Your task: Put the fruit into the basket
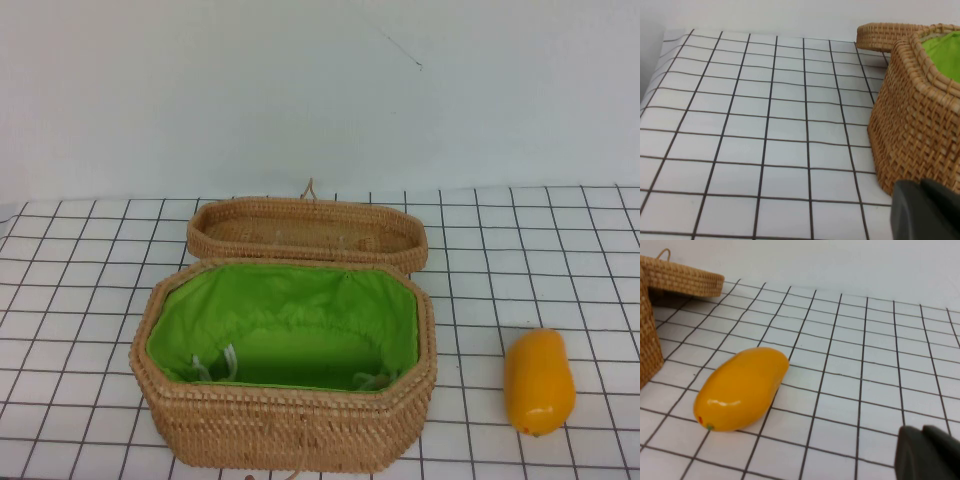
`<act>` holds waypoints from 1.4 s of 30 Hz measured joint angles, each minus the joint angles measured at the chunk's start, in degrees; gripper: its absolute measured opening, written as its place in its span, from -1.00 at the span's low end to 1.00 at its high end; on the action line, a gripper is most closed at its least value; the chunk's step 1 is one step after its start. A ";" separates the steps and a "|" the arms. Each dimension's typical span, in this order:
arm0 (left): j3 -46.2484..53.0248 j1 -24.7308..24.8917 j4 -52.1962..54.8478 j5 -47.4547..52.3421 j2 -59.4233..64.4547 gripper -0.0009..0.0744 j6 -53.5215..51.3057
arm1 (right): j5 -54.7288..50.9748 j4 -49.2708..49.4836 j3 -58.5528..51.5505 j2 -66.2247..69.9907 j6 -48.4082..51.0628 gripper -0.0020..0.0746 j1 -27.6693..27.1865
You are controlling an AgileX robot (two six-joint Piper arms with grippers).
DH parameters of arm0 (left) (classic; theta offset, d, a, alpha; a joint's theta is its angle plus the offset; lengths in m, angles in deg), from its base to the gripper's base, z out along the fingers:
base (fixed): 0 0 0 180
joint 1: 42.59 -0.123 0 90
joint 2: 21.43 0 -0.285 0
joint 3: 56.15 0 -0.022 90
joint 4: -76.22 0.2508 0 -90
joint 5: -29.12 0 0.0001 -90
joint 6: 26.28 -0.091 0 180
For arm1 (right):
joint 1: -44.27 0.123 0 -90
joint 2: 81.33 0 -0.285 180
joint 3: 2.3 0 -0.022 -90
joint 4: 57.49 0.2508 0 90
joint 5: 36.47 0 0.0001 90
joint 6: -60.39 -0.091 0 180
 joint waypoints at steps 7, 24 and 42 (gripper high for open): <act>0.00 0.00 0.00 0.00 0.00 -0.97 0.00 | 0.02 0.00 0.00 0.00 0.00 -0.95 0.00; 0.00 0.00 0.00 0.00 0.00 -0.97 0.00 | 0.12 0.00 0.00 0.00 0.00 -0.95 0.00; 0.00 0.00 0.00 0.00 0.00 -0.97 0.00 | 8.42 9.61 0.00 0.10 0.00 -0.95 0.00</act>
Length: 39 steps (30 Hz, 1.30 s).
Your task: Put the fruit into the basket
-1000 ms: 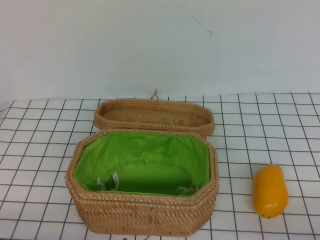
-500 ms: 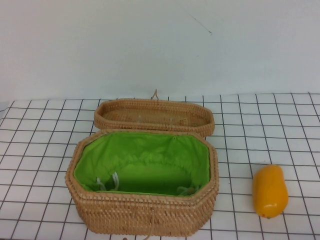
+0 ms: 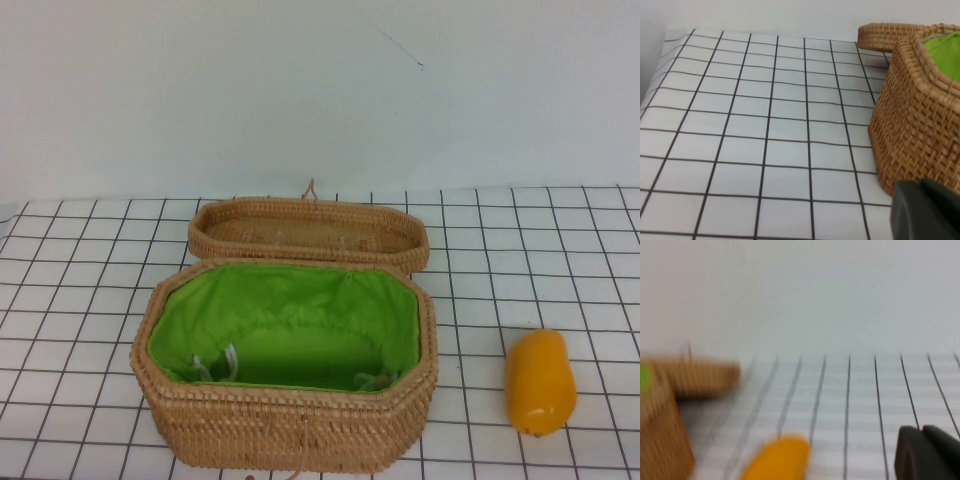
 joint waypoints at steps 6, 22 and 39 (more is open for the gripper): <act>0.00 0.00 0.00 0.00 0.00 -0.97 0.00 | 13.55 9.99 0.00 0.00 0.00 -0.95 0.00; 0.00 0.00 0.00 0.00 0.00 -0.97 0.00 | 36.60 2.67 7.13 0.00 0.00 -0.95 0.00; 0.00 0.00 0.00 0.00 0.00 -0.98 0.00 | 1.60 -0.43 41.31 16.27 3.21 -0.95 0.00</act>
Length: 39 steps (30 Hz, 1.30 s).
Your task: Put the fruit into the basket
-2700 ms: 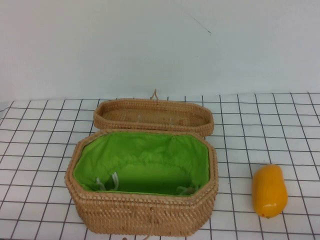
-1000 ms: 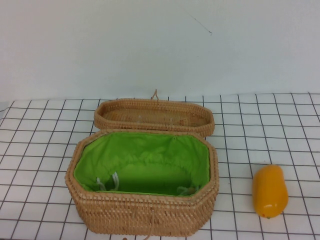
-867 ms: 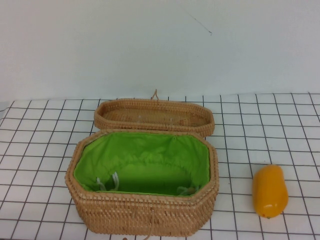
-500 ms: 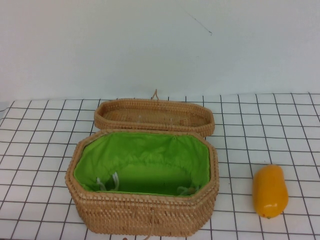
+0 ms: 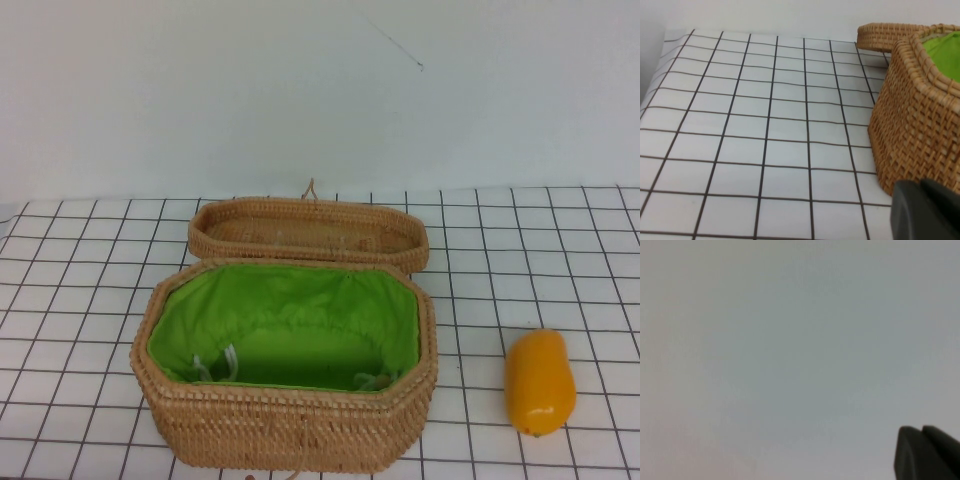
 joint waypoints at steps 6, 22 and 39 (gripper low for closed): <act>0.00 0.00 0.00 0.00 0.00 -0.97 0.00 | -14.17 0.12 7.48 14.22 -0.25 -0.95 0.00; 0.00 0.00 0.00 0.00 0.00 -0.97 0.00 | -37.73 27.95 7.84 43.23 9.06 -0.95 0.00; 0.00 0.00 0.00 0.00 0.00 -0.97 0.00 | -39.73 -5.06 24.95 63.43 -26.63 -0.93 21.52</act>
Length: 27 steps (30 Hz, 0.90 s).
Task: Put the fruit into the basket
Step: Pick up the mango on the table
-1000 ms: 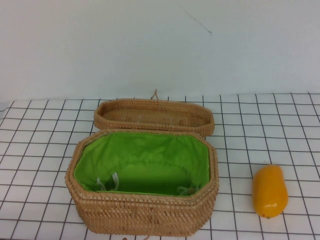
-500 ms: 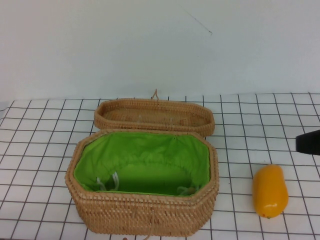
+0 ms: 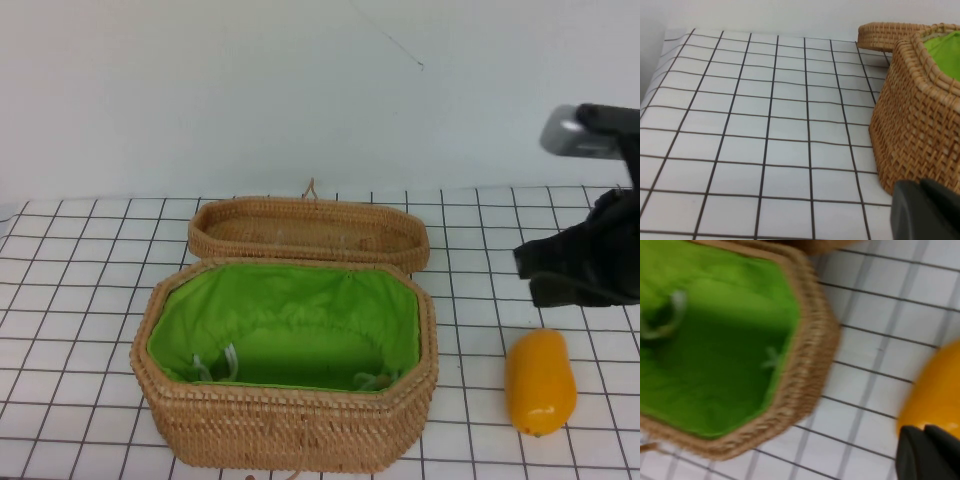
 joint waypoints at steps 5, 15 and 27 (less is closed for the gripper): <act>0.00 0.00 0.00 0.00 0.00 -0.97 0.00 | -8.91 -10.81 5.71 5.95 -12.57 -0.90 3.95; 0.00 0.00 0.00 0.00 0.00 -0.97 0.00 | -9.66 -11.56 5.99 15.20 -13.65 0.58 4.00; 0.00 0.00 0.00 0.00 0.00 -0.97 0.00 | -6.29 -10.06 5.99 21.20 -12.90 0.85 -4.30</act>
